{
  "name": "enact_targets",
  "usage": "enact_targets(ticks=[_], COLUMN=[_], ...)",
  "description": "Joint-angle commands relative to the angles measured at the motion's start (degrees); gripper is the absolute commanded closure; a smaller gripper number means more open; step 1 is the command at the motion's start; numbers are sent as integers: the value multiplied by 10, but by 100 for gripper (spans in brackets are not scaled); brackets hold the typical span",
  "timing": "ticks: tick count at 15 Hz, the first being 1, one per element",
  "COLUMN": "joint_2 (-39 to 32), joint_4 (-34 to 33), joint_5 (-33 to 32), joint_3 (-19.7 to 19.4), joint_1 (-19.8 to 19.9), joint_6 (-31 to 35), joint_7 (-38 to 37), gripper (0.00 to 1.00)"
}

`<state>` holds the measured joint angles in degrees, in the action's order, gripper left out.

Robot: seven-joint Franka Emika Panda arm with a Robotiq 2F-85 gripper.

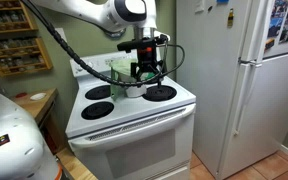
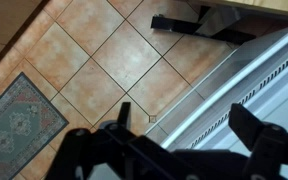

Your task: Close the open bin

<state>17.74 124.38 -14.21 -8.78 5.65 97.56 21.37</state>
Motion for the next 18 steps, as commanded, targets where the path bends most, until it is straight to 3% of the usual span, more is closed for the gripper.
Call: enact_targets(ticks=[1,11,18], joint_2=[0,3,66], joint_4=[-1,2,85], joint_5=[0,2,106], joint_3=[-2,3,53], joint_1=[-2,-6,-81], joint_6=[-1,-1,14], joint_7=[0,-3,21], gripper=[0,0,0])
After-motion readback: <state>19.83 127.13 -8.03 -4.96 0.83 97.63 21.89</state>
